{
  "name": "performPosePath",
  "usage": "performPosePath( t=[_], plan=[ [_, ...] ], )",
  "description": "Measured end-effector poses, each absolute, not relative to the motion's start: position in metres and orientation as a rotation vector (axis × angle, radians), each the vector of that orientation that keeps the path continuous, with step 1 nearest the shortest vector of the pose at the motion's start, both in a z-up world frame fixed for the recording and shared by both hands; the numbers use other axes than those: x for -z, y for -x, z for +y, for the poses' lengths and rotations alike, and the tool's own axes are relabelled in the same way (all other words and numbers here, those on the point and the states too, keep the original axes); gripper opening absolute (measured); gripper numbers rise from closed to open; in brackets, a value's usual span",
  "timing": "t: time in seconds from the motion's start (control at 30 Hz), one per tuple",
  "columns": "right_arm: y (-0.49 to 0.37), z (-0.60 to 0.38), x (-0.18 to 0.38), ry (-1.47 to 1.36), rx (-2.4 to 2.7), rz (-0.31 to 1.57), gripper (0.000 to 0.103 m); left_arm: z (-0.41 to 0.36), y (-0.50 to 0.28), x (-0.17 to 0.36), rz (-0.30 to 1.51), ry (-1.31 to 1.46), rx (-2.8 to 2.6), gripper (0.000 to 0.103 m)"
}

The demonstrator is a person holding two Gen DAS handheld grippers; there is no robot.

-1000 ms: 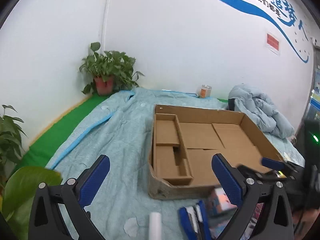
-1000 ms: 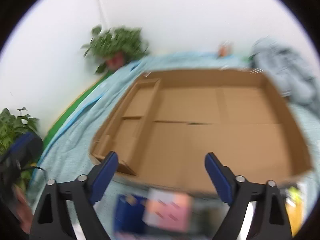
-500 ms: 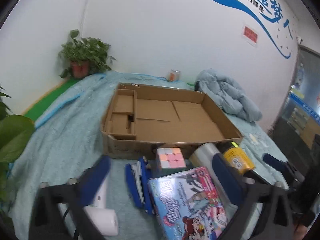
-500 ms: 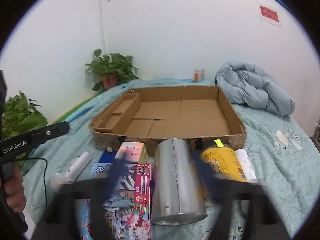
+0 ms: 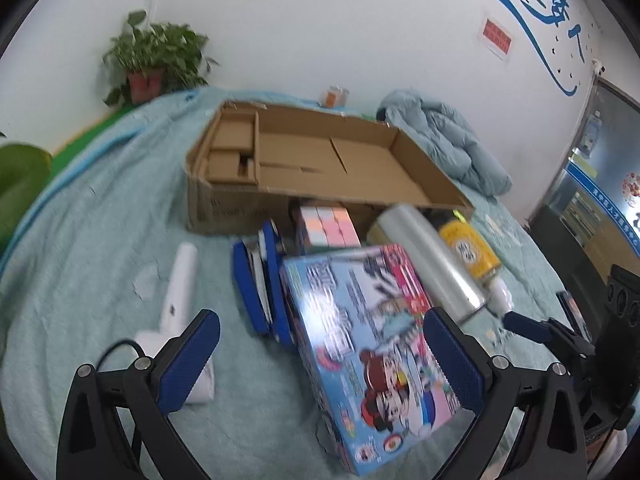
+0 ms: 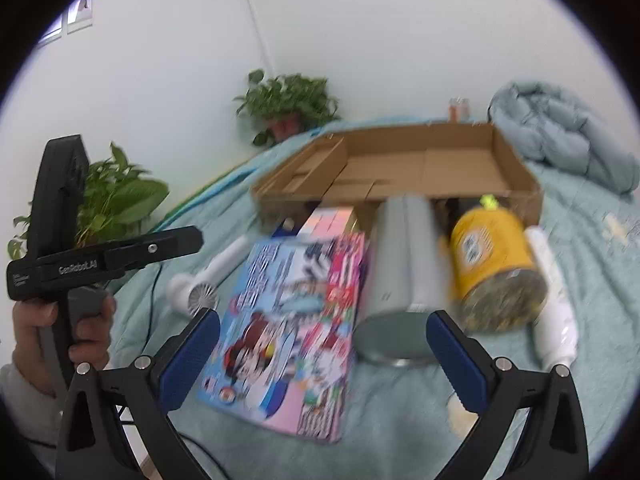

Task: Organize rigid objects
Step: 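Open the right tool and withdraw from the box, then grasp the blue-and-pink game box with the right tool and lift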

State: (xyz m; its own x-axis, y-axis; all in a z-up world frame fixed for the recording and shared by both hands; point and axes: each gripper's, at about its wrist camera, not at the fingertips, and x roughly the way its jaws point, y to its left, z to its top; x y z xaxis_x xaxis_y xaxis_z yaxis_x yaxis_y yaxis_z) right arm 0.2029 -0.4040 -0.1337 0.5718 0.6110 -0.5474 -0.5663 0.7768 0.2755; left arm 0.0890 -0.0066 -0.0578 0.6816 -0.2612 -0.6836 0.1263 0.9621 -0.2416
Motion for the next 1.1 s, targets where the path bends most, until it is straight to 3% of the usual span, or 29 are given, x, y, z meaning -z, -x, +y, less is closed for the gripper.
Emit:
performPosePath(
  t=[0.17,0.4,0.6,0.67,1.1],
  plan=[
    [-0.198,-0.392,0.162,-0.054,-0.72,0.794,0.103,-0.017,-0.089,0.092,0.933,0.285,0.346,0.102],
    [-0.197,-0.369,0.164,0.026,-0.761,0.816,0.099,-0.029,-0.096,0.117,0.991,0.282,0.342,0.101],
    [-0.206,-0.352,0.17,0.087,-0.706,0.854,0.093,-0.035,-0.11,0.138,1.045,0.236,0.314,0.092],
    [-0.202,-0.35,0.17,0.103,-0.692,0.858,0.092,-0.038,-0.11,0.14,1.051,0.225,0.334,0.085],
    [-0.17,-0.35,0.164,0.114,-0.675,0.922,0.092,-0.027,-0.062,0.159,1.139,0.381,0.378,0.079]
  ],
)
